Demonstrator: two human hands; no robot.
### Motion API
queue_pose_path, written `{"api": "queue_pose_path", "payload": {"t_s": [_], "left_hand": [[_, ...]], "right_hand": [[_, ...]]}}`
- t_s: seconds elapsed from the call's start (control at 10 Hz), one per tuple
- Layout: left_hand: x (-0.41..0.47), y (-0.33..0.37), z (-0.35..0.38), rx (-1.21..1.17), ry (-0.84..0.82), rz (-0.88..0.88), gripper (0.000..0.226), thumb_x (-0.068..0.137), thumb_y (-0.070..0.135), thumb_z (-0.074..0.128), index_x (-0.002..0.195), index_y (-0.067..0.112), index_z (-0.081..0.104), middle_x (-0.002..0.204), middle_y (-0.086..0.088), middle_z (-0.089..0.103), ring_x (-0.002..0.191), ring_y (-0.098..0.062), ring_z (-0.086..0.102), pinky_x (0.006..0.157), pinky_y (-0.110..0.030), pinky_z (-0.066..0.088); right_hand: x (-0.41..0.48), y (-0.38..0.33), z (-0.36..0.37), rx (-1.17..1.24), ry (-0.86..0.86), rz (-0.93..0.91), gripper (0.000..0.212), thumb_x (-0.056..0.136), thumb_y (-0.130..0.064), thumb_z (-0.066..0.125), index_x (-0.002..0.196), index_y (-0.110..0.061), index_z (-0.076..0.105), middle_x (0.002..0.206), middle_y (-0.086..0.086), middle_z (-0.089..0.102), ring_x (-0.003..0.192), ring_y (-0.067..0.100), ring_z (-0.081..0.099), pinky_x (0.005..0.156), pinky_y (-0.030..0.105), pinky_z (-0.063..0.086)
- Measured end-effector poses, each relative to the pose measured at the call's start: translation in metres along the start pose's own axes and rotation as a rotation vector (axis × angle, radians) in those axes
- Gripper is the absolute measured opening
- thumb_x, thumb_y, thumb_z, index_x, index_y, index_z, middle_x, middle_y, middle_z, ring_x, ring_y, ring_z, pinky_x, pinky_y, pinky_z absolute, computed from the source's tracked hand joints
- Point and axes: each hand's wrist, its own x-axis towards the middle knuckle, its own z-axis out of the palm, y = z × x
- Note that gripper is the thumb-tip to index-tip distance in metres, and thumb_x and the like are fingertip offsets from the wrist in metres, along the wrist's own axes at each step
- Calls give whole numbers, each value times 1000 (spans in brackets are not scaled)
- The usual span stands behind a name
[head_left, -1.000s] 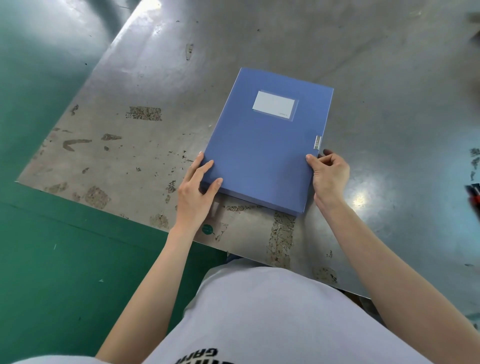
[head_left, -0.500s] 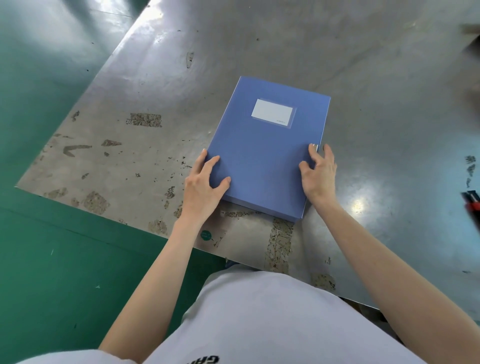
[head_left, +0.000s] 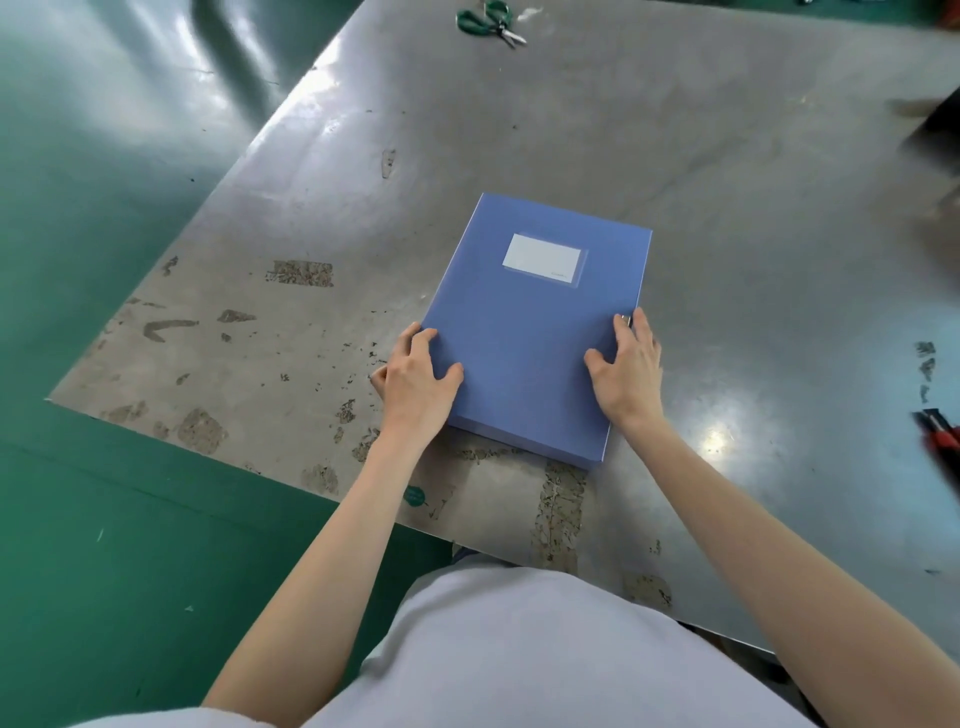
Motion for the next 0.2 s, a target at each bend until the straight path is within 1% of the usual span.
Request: {"api": "queue_pose_path", "payload": {"t_s": [0.1,0.2], "left_hand": [[13,12,-11,-11,-37,-31,43,93,22,51,134,12,45,143,-2,43,126,-22,45,104,-35,23],[29,27,-25,-190,-67,-46,39,93,20,50,131,12,50,135,-5,53,123,-23,49,107,-39,33]], "right_hand": [[-1,-12,-4,36,48,-56,54,94,-19,49,145,-9,34,160,5,13,146,23,13,118,42,9],[4,-27,-13,186,81,-97,49,95,-17,51,141,-8,40,156,6,27,144,22,22,118,37,16]]}}
